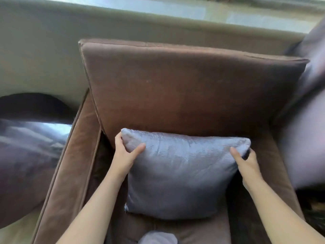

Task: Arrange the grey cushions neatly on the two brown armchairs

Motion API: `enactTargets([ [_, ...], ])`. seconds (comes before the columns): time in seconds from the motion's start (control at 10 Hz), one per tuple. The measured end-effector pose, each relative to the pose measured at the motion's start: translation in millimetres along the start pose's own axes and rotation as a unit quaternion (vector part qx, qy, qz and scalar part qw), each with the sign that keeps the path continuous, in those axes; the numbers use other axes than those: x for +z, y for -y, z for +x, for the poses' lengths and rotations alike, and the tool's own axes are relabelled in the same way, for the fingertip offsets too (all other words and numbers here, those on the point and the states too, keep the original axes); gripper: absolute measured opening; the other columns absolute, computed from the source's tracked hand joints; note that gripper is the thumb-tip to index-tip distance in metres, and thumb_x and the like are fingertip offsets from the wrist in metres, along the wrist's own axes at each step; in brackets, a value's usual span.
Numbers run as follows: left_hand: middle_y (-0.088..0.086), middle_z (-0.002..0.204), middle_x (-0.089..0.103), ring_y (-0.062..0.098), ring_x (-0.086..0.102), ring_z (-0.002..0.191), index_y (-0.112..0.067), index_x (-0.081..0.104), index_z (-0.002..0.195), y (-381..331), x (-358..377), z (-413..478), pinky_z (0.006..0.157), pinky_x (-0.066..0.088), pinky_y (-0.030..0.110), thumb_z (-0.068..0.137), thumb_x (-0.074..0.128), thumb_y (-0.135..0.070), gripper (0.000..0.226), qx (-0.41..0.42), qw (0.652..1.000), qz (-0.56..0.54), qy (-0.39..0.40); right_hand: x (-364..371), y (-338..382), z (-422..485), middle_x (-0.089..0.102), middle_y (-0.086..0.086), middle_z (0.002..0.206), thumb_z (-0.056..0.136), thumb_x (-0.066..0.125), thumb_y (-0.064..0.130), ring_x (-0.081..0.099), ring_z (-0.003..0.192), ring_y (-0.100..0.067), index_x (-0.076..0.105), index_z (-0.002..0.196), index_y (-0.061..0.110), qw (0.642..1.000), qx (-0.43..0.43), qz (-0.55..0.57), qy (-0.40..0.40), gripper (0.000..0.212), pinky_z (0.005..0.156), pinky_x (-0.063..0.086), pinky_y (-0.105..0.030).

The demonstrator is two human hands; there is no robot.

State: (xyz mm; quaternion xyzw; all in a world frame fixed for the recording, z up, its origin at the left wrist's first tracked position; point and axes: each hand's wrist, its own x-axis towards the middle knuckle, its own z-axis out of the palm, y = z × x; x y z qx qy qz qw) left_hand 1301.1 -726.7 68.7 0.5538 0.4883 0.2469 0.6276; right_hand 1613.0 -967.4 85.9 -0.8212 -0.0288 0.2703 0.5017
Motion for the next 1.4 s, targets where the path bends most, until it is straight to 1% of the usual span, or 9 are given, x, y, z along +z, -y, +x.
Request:
enactTargets([
  [0.1,-0.011,0.127,0.06,-0.004,0.063,0.11,-0.031,0.039,0.133,4.5,6.7,-0.8,0.093,0.05,0.023,0.057,0.087,-0.056,0.093,-0.011,0.999,0.0,-0.03,7.1,-8.0,6.4,0.069,-0.002,0.122,0.082,0.075,0.04,0.068,0.104,-0.006,0.055,0.128,0.021,0.997,-0.003,0.061,0.038,0.054,0.086,0.049,-0.025],
  [0.2,-0.006,0.122,0.063,0.005,0.065,0.109,-0.025,0.045,0.125,5.9,11.5,0.1,0.097,0.053,0.033,0.058,0.086,-0.057,0.085,-0.012,0.999,0.014,-0.033,12.2,-8.2,9.7,0.07,0.0,0.12,0.083,0.074,0.043,0.068,0.108,-0.013,0.057,0.128,0.023,0.996,-0.01,0.074,0.046,0.052,0.093,0.051,-0.032],
  [0.3,-0.011,0.119,0.061,0.002,0.062,0.109,-0.027,0.041,0.125,2.4,15.5,-1.0,0.091,0.051,0.027,0.059,0.082,-0.064,0.086,0.002,0.998,0.03,-0.046,15.7,-6.4,11.5,0.065,-0.003,0.122,0.081,0.076,0.046,0.063,0.11,-0.017,0.051,0.125,0.015,0.999,-0.018,0.027,0.016,0.06,0.099,0.049,-0.038],
  [0.5,-0.021,0.108,0.065,-0.015,0.062,0.098,-0.056,0.045,0.101,-3.2,13.1,-4.9,0.077,0.047,0.012,0.066,0.076,-0.068,0.048,0.04,0.995,0.045,-0.077,21.7,0.6,11.0,0.058,0.001,0.117,0.081,0.074,0.047,0.056,0.109,-0.018,0.045,0.118,0.016,0.997,-0.057,-0.022,-0.048,0.056,0.09,0.041,-0.032],
  [0.8,-0.016,0.111,0.064,-0.014,0.063,0.094,-0.036,0.041,0.116,9.1,15.4,14.5,0.084,0.05,0.026,0.071,0.073,-0.065,0.063,0.006,0.996,0.049,-0.07,32.3,5.7,22.7,0.05,-0.001,0.118,0.084,0.072,0.045,0.049,0.106,-0.018,0.037,0.134,0.006,0.998,-0.023,-0.055,-0.037,0.072,0.09,0.038,-0.032],
  [1.0,-0.018,0.11,0.062,-0.014,0.061,0.093,-0.036,0.042,0.112,14.6,11.0,21.4,0.079,0.047,0.02,0.07,0.072,-0.067,0.06,-0.001,0.996,0.069,-0.056,34.5,6.0,15.2,0.055,-0.006,0.12,0.082,0.072,0.05,0.052,0.104,-0.021,0.039,0.132,0.007,0.996,-0.014,-0.072,-0.054,0.074,0.088,0.038,-0.033],
  [1.1,-0.014,0.111,0.062,-0.007,0.062,0.098,-0.032,0.044,0.112,12.5,8.4,17.5,0.078,0.046,0.017,0.067,0.073,-0.067,0.064,-0.002,0.996,0.068,-0.056,30.3,8.9,0.4,0.051,-0.016,0.135,0.084,0.065,0.057,0.051,0.122,-0.034,0.038,0.137,0.002,0.989,-0.013,-0.137,-0.063,0.081,0.096,0.041,-0.039],
  [1.2,-0.01,0.114,0.064,0.008,0.063,0.106,-0.023,0.046,0.122,6.5,7.5,14.2,0.088,0.05,0.028,0.061,0.073,-0.072,0.083,-0.021,0.996,0.067,-0.061,21.3,9.7,-22.1,0.029,-0.02,0.152,0.088,0.058,0.057,0.036,0.138,-0.038,0.023,0.151,0.003,0.983,-0.023,-0.173,-0.049,0.09,0.111,0.032,-0.045],
  [1.4,0.023,0.144,0.046,0.041,0.048,0.129,-0.006,0.034,0.146,-24.6,16.9,-25.8,0.099,0.042,0.045,0.076,0.068,-0.067,0.099,-0.075,0.97,0.192,-0.129,-10.4,5.1,-90.1,0.019,-0.015,0.158,0.093,0.056,0.047,0.036,0.139,-0.034,0.019,0.152,0.003,0.953,-0.099,-0.286,0.002,0.082,0.108,0.035,-0.04],
])
